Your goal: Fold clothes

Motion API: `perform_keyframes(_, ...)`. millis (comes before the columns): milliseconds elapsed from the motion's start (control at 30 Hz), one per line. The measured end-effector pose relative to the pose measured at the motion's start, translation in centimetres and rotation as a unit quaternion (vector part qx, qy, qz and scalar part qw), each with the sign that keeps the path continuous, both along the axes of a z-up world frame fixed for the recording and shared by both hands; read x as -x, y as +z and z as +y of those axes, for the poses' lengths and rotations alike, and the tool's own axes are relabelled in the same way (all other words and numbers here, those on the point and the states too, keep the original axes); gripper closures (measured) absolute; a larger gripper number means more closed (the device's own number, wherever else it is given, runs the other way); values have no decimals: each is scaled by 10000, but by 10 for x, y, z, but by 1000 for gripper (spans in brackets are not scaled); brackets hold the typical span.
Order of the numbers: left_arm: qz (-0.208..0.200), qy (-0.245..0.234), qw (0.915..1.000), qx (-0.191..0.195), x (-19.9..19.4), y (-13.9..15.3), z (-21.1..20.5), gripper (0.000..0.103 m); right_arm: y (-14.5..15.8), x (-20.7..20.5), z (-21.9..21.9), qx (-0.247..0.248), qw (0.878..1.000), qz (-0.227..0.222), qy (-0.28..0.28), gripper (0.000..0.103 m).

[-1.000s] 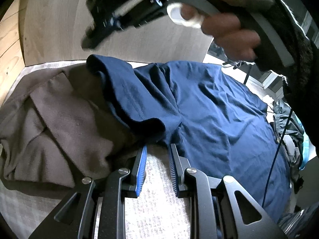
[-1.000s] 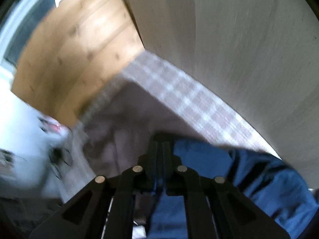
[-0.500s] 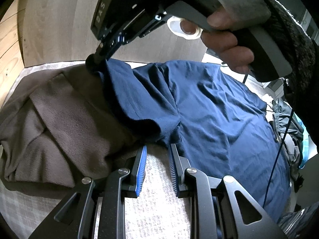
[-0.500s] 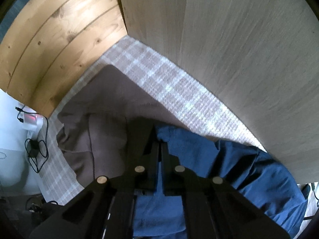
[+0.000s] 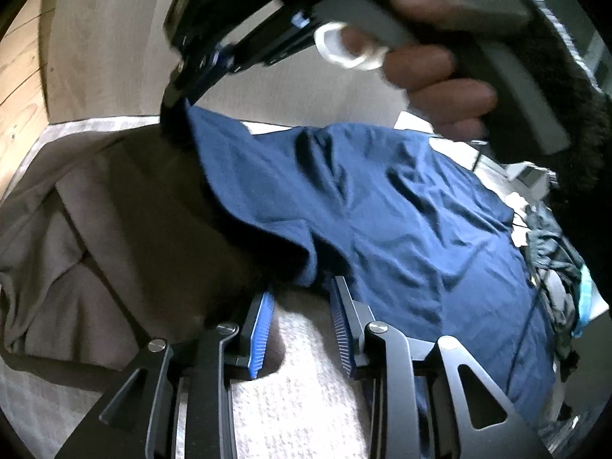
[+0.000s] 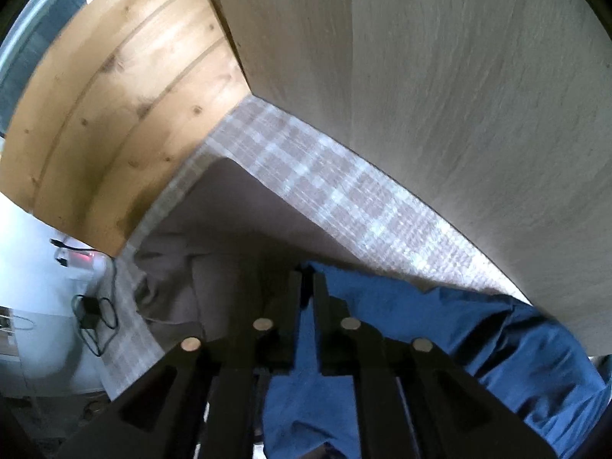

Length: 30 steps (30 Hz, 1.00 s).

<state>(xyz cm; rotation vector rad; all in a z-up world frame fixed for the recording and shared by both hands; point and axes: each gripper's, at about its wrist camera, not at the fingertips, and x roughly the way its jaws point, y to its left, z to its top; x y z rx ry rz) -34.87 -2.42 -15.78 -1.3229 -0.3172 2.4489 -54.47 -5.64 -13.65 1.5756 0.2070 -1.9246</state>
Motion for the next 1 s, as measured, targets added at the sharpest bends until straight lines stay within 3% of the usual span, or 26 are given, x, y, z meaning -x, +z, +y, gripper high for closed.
perform_keyframes(167, 109, 97, 9998, 131, -7, 6, -2, 72, 1, 3, -1, -251, 9996, 120, 108, 76)
perform_keyframes(233, 55, 146, 9999, 69, -2, 4, -4, 71, -2, 4, -4, -301, 9994, 93, 140, 62)
perform_keyframes(300, 65, 155, 9998, 77, 3, 3, -2, 72, -7, 2, -7, -382, 9991, 77, 184, 62)
perform_keyframes(333, 80, 155, 9998, 91, 5, 2, 0, 77, -9, 1, -8, -421, 9989, 75, 214, 62)
perform_keyframes(367, 109, 147, 9998, 90, 5, 2, 0, 90, -12, 0, -11, -488, 9984, 78, 257, 62)
perform_keyframes(467, 203, 112, 9997, -22, 5, 4, -1, 99, -26, 0, -15, -812, 9960, 168, 327, 62)
perform_keyframes(500, 253, 133, 9996, -11, 4, 6, -1, 99, -30, 0, -14, -911, 9951, 201, 318, 63)
perform_keyframes(567, 372, 146, 9992, -2, 2, 12, -2, 99, -33, 4, -8, -808, 9963, 183, 207, 85)
perform_keyframes(633, 471, 118, 9988, -38, 0, 18, -3, 99, -33, 8, 1, -596, 9981, 108, 68, 96)
perform_keyframes(767, 571, 25, 9982, -157, 1, 29, -1, 99, -16, 11, 25, -72, 9997, 209, -128, 97)
perform_keyframes(1000, 777, -535, 9953, -205, 3, 49, 35, 99, 17, 16, 84, 736, 9949, 297, -627, 98)
